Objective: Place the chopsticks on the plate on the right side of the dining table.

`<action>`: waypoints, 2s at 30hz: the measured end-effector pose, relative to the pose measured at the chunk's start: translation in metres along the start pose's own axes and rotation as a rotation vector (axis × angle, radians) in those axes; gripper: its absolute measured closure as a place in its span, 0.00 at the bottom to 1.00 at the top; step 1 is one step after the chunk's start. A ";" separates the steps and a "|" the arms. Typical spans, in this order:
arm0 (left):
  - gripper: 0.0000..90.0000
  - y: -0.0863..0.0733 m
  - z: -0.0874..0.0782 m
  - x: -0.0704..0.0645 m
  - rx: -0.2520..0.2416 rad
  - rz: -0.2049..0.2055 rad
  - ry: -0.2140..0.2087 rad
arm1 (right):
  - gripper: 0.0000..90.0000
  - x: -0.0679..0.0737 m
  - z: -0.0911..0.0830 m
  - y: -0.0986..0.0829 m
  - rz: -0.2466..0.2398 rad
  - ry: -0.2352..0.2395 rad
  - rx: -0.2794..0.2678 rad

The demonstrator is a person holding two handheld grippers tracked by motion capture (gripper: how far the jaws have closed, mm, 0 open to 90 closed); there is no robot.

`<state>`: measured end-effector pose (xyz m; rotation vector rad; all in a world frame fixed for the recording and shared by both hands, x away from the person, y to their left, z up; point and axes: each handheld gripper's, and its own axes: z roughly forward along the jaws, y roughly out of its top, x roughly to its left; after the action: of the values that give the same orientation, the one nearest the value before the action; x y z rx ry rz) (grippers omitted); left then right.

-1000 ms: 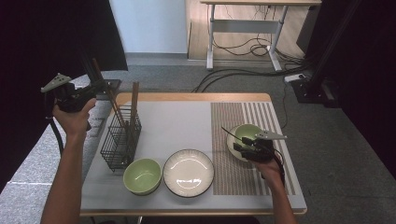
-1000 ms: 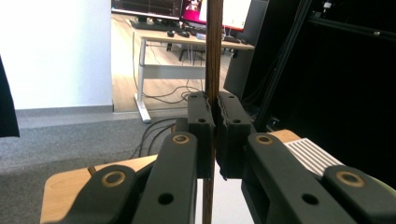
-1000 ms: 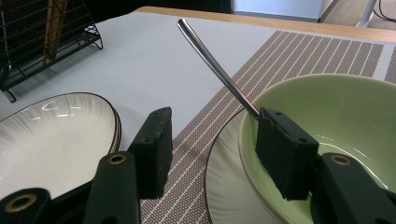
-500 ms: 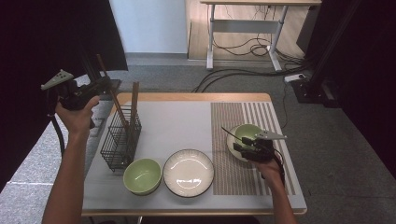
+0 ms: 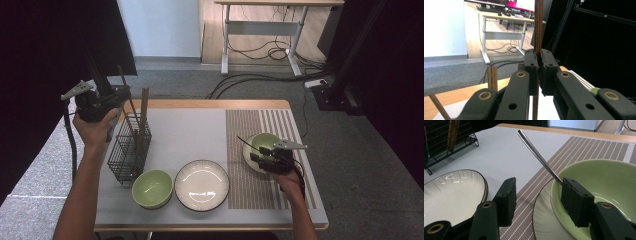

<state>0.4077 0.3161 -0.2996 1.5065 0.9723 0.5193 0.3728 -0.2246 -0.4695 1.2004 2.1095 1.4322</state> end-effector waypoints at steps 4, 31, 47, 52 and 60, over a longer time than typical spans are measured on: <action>0.95 -0.005 0.003 0.000 0.012 -0.003 -0.002 | 0.52 0.001 0.000 0.000 0.001 0.000 -0.001; 0.95 -0.028 0.018 -0.008 0.061 -0.007 -0.045 | 0.52 0.006 0.005 0.001 -0.008 0.007 0.006; 0.95 -0.037 0.027 -0.021 0.076 -0.002 -0.070 | 0.53 0.014 0.005 0.006 -0.018 0.024 -0.008; 0.95 -0.039 0.029 -0.025 0.080 0.000 -0.078 | 0.53 0.018 0.008 0.008 -0.030 0.031 -0.008; 0.95 -0.042 0.031 -0.032 0.084 0.000 -0.091 | 0.53 0.026 0.012 0.016 -0.052 0.048 -0.012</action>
<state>0.4027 0.2696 -0.3389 1.5908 0.9333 0.4105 0.3727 -0.1945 -0.4558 1.1092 2.1445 1.4623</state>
